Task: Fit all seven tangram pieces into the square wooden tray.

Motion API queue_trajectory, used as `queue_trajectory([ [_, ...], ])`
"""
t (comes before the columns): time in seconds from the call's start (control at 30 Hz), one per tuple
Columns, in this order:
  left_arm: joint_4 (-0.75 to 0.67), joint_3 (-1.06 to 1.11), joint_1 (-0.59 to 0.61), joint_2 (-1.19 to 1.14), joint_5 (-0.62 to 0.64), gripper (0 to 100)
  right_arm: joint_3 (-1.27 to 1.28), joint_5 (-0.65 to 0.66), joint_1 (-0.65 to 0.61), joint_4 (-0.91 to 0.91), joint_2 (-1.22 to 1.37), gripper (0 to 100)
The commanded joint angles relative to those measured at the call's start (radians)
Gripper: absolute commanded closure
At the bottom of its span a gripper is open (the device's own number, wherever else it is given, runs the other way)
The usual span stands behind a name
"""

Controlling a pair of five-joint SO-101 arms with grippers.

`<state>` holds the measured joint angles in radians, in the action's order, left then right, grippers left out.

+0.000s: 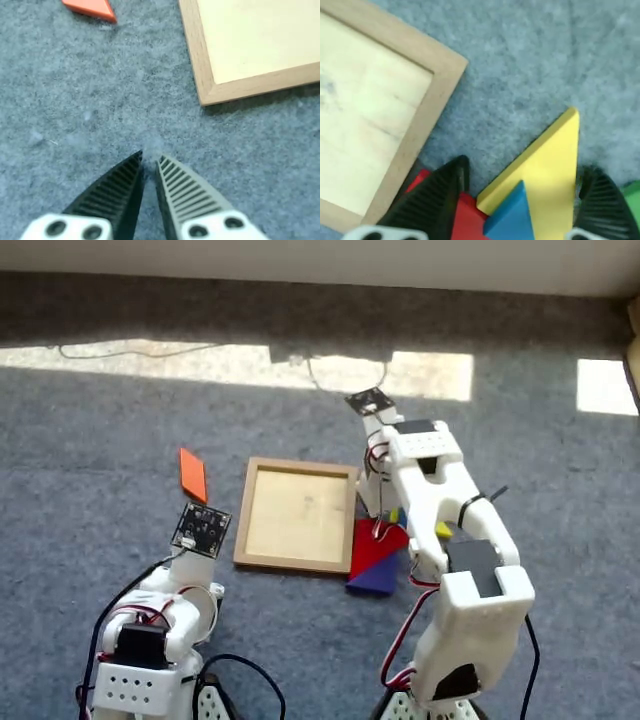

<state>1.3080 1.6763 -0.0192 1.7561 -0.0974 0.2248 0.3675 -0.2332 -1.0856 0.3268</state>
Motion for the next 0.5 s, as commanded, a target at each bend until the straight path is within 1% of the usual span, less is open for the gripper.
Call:
queue_trajectory([
  [0.0, -0.002, 0.021, -0.013, 0.021, 0.009, 99, 0.013, 0.032, 0.045, -0.050, -0.031, 69.6],
  [0.13, -0.002, 0.021, -0.013, 0.021, 0.009, 99, 0.005, 0.028, 0.045, -0.105, -0.033, 69.7],
  [0.33, -0.002, 0.021, -0.013, 0.021, 0.009, 99, 0.008, 0.028, 0.093, -0.101, -0.030, 69.7],
  [0.47, -0.002, 0.021, -0.013, 0.021, 0.009, 99, 0.012, 0.031, 0.097, -0.101, -0.030, 69.8],
])
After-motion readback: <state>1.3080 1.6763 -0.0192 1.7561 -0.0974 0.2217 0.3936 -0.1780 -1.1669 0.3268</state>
